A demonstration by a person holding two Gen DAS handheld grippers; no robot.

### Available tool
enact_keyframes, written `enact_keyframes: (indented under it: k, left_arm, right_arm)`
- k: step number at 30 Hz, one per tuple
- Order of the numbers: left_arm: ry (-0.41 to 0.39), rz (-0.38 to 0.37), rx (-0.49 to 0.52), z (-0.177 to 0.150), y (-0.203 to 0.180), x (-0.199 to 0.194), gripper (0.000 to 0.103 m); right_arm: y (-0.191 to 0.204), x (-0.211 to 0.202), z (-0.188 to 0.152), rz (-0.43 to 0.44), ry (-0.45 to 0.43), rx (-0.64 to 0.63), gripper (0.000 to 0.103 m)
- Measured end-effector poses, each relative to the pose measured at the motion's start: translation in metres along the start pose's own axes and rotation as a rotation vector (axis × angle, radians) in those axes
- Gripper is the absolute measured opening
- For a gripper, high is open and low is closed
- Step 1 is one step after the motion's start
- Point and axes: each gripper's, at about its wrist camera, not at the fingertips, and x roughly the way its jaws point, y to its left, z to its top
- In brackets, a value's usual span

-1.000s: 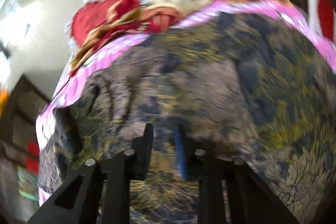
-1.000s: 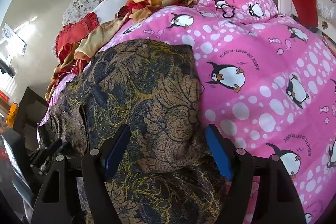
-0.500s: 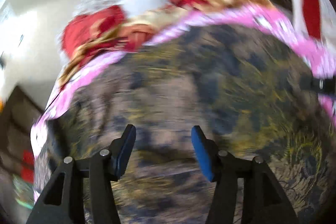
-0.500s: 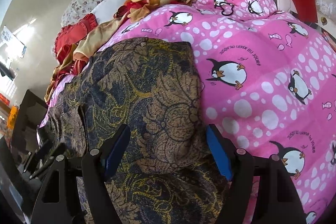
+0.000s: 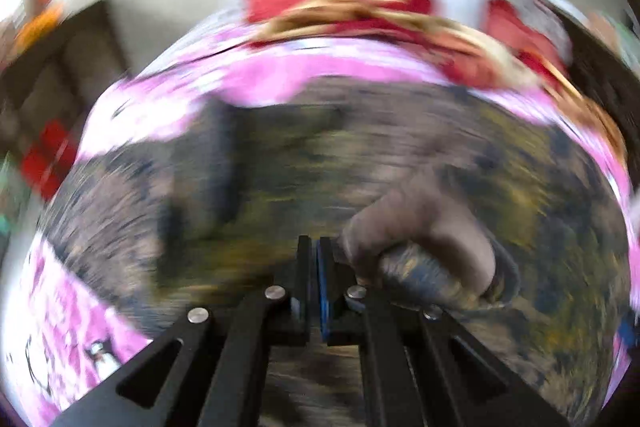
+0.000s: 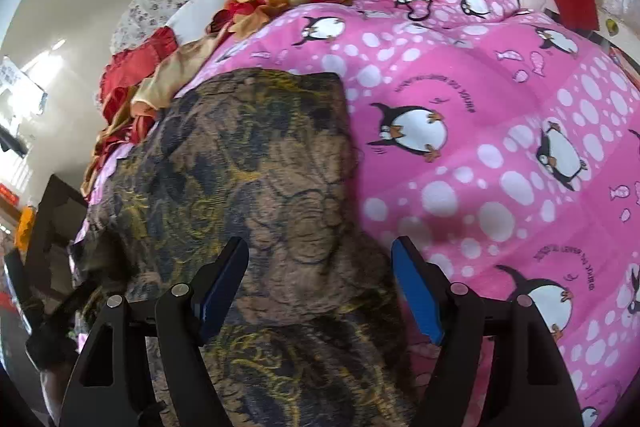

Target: Fold small clothes

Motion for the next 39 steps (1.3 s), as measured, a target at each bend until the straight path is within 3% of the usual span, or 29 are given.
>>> enact_keyframes:
  k: [2, 4, 6, 9, 14, 17, 20, 24, 26, 31, 33, 34, 35, 36, 37, 39]
  left_arm:
    - [0.054, 0.026, -0.069, -0.002, 0.023, 0.009, 0.019]
    - [0.085, -0.052, -0.087, 0.0, 0.035, 0.01, 0.022]
    - [0.065, -0.091, -0.074, 0.005, 0.041, 0.002, 0.03]
    - [-0.006, -0.093, -0.089, 0.009, 0.07, -0.024, 0.047]
    - [-0.104, -0.046, -0.189, -0.001, 0.152, -0.058, 0.075]
    - [-0.111, -0.046, -0.393, -0.013, 0.24, -0.055, 0.081]
    - [-0.044, -0.156, -0.695, -0.03, 0.326, -0.03, 0.081]
    - [0.063, -0.316, -0.994, -0.042, 0.394, 0.02, 0.08]
    - [0.061, -0.359, -1.048, -0.045, 0.415, 0.031, 0.08]
    - [0.075, -0.366, -1.077, -0.034, 0.429, 0.05, 0.075]
    - [0.101, -0.353, -1.114, -0.034, 0.437, 0.059, 0.063]
    - [0.12, -0.343, -1.129, -0.035, 0.44, 0.062, 0.05]
    - [0.132, -0.34, -1.133, -0.033, 0.441, 0.065, 0.026]
    - [0.161, -0.346, -1.132, -0.032, 0.442, 0.072, 0.01]
    - [0.19, -0.362, -1.14, -0.034, 0.443, 0.078, 0.004]
    - [0.176, -0.33, -1.122, -0.031, 0.442, 0.074, 0.004]
  right_arm:
    - [-0.002, 0.001, 0.0, -0.008, 0.006, 0.007, 0.059]
    - [-0.002, 0.001, 0.0, -0.016, 0.011, 0.013, 0.059]
    - [0.0, -0.002, 0.001, -0.015, 0.004, 0.011, 0.059]
    - [0.011, -0.007, 0.003, -0.021, -0.008, -0.017, 0.059]
    - [0.019, -0.015, 0.0, -0.032, -0.009, -0.068, 0.059]
    - [0.014, -0.019, -0.007, -0.044, 0.001, -0.071, 0.059]
    - [0.01, -0.021, -0.012, -0.033, 0.018, -0.061, 0.059]
    - [0.015, -0.025, -0.021, -0.028, 0.031, -0.068, 0.059]
    - [0.019, -0.027, -0.023, -0.028, 0.031, -0.07, 0.059]
    - [0.025, -0.029, -0.025, -0.047, 0.031, -0.073, 0.059]
    - [0.027, -0.028, -0.025, -0.058, 0.033, -0.074, 0.059]
    - [0.026, -0.028, -0.025, -0.061, 0.033, -0.074, 0.059]
    - [0.026, -0.028, -0.024, -0.064, 0.031, -0.073, 0.059]
    - [0.026, -0.028, -0.024, -0.067, 0.03, -0.072, 0.059]
    - [0.025, -0.027, -0.024, -0.069, 0.031, -0.069, 0.059]
    - [0.022, -0.027, -0.024, -0.071, 0.03, -0.062, 0.059]
